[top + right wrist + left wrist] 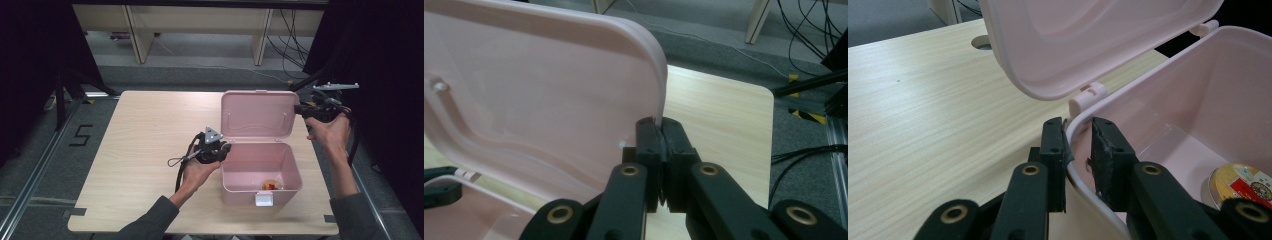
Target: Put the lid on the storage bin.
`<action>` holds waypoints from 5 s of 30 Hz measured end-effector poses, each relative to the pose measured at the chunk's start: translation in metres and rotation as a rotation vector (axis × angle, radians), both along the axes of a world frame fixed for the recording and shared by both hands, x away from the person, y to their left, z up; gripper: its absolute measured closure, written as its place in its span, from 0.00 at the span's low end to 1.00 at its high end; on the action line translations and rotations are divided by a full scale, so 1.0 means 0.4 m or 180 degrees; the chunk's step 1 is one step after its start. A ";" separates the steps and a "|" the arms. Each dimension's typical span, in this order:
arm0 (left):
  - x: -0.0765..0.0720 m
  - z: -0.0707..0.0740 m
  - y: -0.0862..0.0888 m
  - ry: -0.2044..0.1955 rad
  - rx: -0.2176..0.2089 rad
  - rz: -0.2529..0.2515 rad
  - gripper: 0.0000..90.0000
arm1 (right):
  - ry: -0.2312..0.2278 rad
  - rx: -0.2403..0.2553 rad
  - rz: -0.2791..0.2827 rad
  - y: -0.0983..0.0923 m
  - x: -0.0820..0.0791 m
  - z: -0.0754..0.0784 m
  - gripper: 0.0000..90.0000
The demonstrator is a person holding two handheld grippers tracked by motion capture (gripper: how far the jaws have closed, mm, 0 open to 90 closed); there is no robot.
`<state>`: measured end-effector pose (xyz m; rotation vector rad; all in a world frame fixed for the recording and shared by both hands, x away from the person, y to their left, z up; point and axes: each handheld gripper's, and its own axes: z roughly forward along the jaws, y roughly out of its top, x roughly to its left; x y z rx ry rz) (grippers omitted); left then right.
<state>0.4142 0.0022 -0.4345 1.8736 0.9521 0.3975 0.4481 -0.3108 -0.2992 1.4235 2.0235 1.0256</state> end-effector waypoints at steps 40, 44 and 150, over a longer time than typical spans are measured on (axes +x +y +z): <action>-0.010 -0.008 0.012 0.0009 -0.0144 0.0089 0.85 | -0.0322 -0.0064 0.0223 -0.017 -0.192 -0.018 0.97; -0.009 -0.006 0.013 0.0028 -0.0185 0.0089 0.84 | -0.0397 -0.0024 0.0225 -0.020 -0.203 -0.027 0.97; -0.384 -0.083 0.357 0.0197 0.0036 -0.0391 0.41 | 0.0141 0.0294 0.0509 -0.105 -0.472 -0.290 0.78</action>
